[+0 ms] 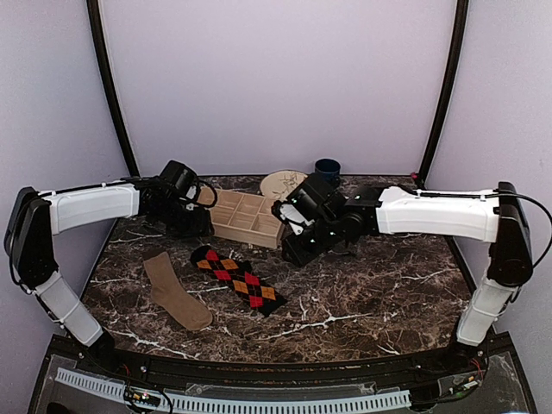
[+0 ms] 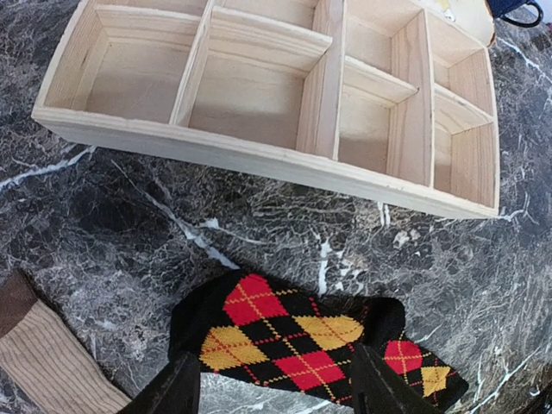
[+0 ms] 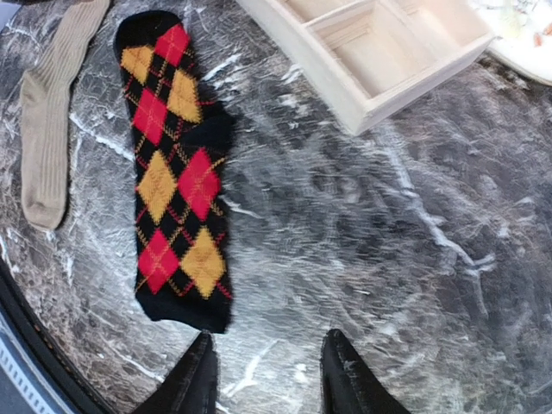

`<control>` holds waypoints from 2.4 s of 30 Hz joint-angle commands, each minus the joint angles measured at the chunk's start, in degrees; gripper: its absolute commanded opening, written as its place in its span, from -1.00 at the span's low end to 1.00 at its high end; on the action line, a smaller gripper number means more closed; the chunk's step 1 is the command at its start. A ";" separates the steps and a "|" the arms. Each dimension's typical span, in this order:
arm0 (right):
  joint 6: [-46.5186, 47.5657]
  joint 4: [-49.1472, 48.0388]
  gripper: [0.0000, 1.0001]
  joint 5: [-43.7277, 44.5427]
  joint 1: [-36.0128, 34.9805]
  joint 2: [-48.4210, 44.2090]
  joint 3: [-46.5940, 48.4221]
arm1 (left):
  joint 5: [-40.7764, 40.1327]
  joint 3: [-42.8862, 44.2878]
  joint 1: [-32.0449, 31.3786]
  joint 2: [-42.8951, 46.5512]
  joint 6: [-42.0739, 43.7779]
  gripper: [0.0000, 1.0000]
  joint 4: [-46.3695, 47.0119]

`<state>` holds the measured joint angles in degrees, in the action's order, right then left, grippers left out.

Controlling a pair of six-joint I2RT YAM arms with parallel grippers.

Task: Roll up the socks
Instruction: Move the sock to the center of the board.

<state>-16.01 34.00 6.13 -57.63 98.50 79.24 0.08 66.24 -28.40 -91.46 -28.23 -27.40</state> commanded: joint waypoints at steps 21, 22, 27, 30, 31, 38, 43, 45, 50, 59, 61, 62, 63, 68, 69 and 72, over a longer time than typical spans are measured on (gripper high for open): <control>11.54 -1.35 0.16 -15.63 -5.23 16.05 7.74 | -5.09 -5.51 -0.06 -5.82 -2.29 0.31 -1.82; 11.70 -1.31 0.16 -15.70 -5.29 16.25 7.50 | -5.37 -5.17 -0.03 -6.36 -2.13 0.31 -1.72; 12.90 -1.39 0.14 -16.53 -5.06 16.99 6.82 | -6.38 -4.31 -0.03 -7.81 -1.75 0.30 0.19; 13.26 -1.56 0.12 -17.02 -4.59 17.93 6.67 | -6.07 -3.74 0.08 -8.90 -1.28 0.25 0.84; 13.24 -1.75 0.11 -17.22 -4.40 18.22 6.48 | -5.82 -3.67 0.06 -9.27 -1.04 0.23 1.04; 13.67 -2.69 0.06 -18.45 -3.13 20.77 4.86 | -4.14 -3.57 0.07 -11.15 0.14 0.13 2.32; 13.02 -4.05 0.00 -19.20 -2.55 21.70 2.18 | -3.02 -3.05 0.03 -12.77 1.11 0.08 3.00; 12.23 -4.43 -0.04 -19.41 -2.26 21.78 0.80 | -2.20 -2.45 0.05 -13.24 1.76 0.04 3.41; 9.84 -4.37 -0.41 -19.58 -1.88 21.26 -2.83 | 1.29 -1.44 -0.03 -13.74 3.88 -0.07 6.13; 5.84 -2.79 -0.89 -17.22 -1.88 18.68 -7.19 | 6.32 -0.75 -0.94 -13.15 6.54 -0.26 10.22; 4.80 -2.98 -1.00 -16.80 -1.85 17.39 -8.37 | 7.97 -0.92 -1.48 -12.60 7.36 -0.31 11.68; 4.19 -3.02 -1.00 -16.71 -1.87 17.00 -9.00 | 8.42 -0.93 -1.66 -12.34 7.52 -0.32 12.36; 3.52 -2.96 -1.00 -16.49 -1.85 16.38 -9.59 | 9.24 -0.86 -1.92 -12.15 7.79 -0.32 12.89; 0.65 -2.75 -1.00 -16.33 -1.81 12.40 -12.77 | 13.18 0.17 -3.84 -11.90 10.34 -0.33 15.28; 0.18 -2.71 -1.00 -16.33 -1.79 11.69 -14.50 | 14.14 0.35 -4.36 -11.94 10.97 -0.33 15.93; -1.51 -2.61 -1.00 -16.37 -1.85 9.50 -16.67 | 17.23 1.36 -5.94 -12.72 12.32 -0.33 17.29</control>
<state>-14.26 24.58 -12.12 -59.27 109.30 66.59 11.75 65.32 -32.42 -105.41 -19.09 -13.21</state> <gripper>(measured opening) 0.005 0.335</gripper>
